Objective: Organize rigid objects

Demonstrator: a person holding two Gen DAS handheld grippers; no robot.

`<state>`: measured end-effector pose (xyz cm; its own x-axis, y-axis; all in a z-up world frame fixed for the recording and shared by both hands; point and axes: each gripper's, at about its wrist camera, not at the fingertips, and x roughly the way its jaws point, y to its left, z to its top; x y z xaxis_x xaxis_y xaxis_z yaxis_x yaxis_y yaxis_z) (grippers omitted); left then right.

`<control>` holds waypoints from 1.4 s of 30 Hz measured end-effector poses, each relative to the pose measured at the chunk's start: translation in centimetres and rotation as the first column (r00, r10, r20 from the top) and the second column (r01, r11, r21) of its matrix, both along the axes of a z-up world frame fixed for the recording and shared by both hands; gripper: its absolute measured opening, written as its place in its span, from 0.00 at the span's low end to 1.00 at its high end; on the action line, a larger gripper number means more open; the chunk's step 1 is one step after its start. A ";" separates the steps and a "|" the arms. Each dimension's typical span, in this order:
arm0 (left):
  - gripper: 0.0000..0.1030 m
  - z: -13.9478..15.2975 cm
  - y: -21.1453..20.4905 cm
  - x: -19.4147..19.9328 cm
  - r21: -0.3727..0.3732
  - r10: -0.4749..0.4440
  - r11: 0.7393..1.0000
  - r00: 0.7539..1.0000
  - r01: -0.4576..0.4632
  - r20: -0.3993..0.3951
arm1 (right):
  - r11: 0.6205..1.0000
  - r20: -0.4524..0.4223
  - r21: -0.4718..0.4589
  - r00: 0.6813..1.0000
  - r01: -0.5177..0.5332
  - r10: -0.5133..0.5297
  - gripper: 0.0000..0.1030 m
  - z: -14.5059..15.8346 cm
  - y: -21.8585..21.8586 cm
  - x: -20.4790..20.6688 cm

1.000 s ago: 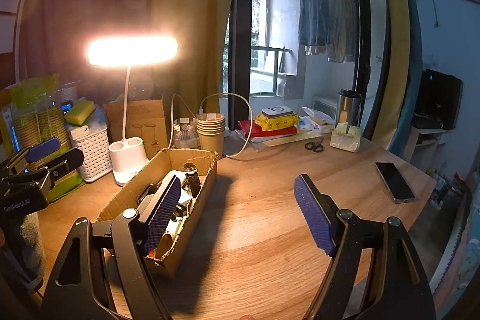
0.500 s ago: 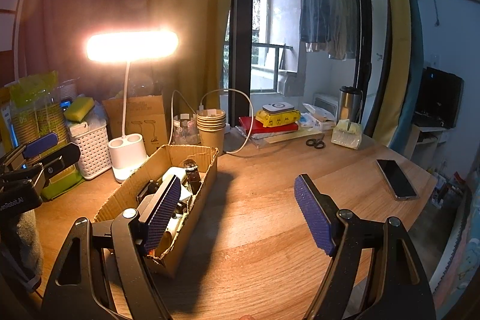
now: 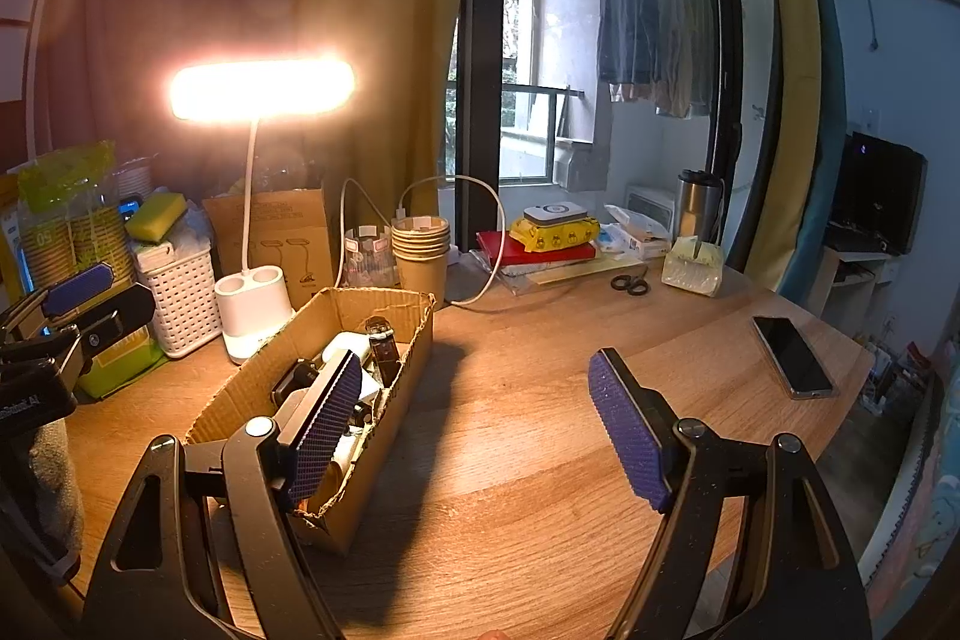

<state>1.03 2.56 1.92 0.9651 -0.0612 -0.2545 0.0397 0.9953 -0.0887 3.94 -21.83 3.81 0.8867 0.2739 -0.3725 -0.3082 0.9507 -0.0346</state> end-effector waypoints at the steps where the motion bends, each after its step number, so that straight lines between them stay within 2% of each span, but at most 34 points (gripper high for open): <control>1: 0.91 0.0 0.0 0.0 0.000 0.000 1.000 1.000 0.000 0.000 | 1.000 0.000 0.000 1.000 0.001 -0.001 0.79 0.0 0.0 0.0; 42: 0.91 0.0 -0.5 -0.1 0.003 -0.001 1.000 1.000 0.001 0.000 | 1.000 -0.008 0.000 1.000 0.001 -0.001 0.79 -0.5 -0.1 -0.1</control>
